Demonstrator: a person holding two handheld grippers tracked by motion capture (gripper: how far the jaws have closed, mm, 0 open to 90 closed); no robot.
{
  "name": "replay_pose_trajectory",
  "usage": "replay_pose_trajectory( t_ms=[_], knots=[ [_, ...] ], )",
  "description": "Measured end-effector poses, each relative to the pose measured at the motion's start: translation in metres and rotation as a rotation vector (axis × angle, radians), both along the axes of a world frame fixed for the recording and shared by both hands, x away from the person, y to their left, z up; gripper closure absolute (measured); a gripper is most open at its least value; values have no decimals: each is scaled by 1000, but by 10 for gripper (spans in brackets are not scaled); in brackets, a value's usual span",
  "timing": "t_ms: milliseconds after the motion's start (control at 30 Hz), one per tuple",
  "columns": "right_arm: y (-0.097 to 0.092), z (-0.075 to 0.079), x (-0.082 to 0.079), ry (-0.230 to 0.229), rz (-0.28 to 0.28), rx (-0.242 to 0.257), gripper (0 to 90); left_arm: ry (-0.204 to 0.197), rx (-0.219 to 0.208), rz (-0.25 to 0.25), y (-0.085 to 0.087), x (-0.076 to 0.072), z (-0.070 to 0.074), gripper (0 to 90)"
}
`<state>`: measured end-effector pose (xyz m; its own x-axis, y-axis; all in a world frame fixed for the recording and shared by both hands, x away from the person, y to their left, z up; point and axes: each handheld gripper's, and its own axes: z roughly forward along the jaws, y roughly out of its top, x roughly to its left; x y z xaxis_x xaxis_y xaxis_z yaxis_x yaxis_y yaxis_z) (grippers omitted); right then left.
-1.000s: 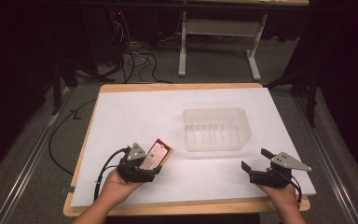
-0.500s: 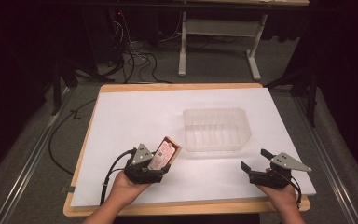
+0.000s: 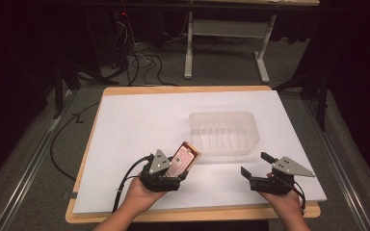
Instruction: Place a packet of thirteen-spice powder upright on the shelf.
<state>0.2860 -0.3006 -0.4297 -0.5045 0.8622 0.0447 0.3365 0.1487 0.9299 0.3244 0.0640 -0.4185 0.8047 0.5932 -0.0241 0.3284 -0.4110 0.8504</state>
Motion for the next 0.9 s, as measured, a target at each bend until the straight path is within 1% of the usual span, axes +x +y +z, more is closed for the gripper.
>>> replay_pose_trajectory(
  t_ms=[33,67,133,233,267,333,400,500,567,600,633,667,700,733,800,833,900],
  knots=[
    [6,3,0,-7,14,4,72,-1,-13,-2,-4,1,2,326],
    [8,5,0,-11,23,8,72,-1,-13,-2,-4,1,2,326],
    [11,6,0,-11,27,9,73,-2,-26,-9,-10,2,4,326],
    [20,11,1,-17,52,12,76,-11,-40,-21,-20,1,4,326],
    [25,15,2,-20,62,17,82,-12,-49,-26,-23,0,4,326],
    [28,17,2,-23,71,18,88,-25,-56,-33,-28,-1,4,326],
    [36,22,3,-30,87,23,99,-39,-61,-41,-31,-5,1,326],
    [41,25,4,-27,98,36,101,-33,-71,-41,-29,-5,-2,326],
    [46,28,7,-27,107,47,104,-33,-63,-38,-29,-6,-3,326],
    [52,32,11,-25,115,58,109,-36,-62,-32,-28,-6,-3,326],
    [52,32,11,-25,115,58,109,-38,-63,-24,-27,-6,-2,326],
    [57,35,16,-16,120,80,120,-41,-64,-17,-27,-6,-3,326],
    [57,35,16,-16,120,80,120,-51,-56,-9,-27,-7,-4,326],
    [60,37,20,-16,119,105,150,-58,-48,-2,-27,-7,-5,326],
    [61,37,21,-16,113,115,152,-62,-33,12,-29,-7,-7,326],
    [63,35,22,-7,113,129,153,-62,-32,16,-29,-8,-8,326],
    [63,34,22,-5,116,133,153,-66,-31,21,-31,-9,-8,326]
  ],
)
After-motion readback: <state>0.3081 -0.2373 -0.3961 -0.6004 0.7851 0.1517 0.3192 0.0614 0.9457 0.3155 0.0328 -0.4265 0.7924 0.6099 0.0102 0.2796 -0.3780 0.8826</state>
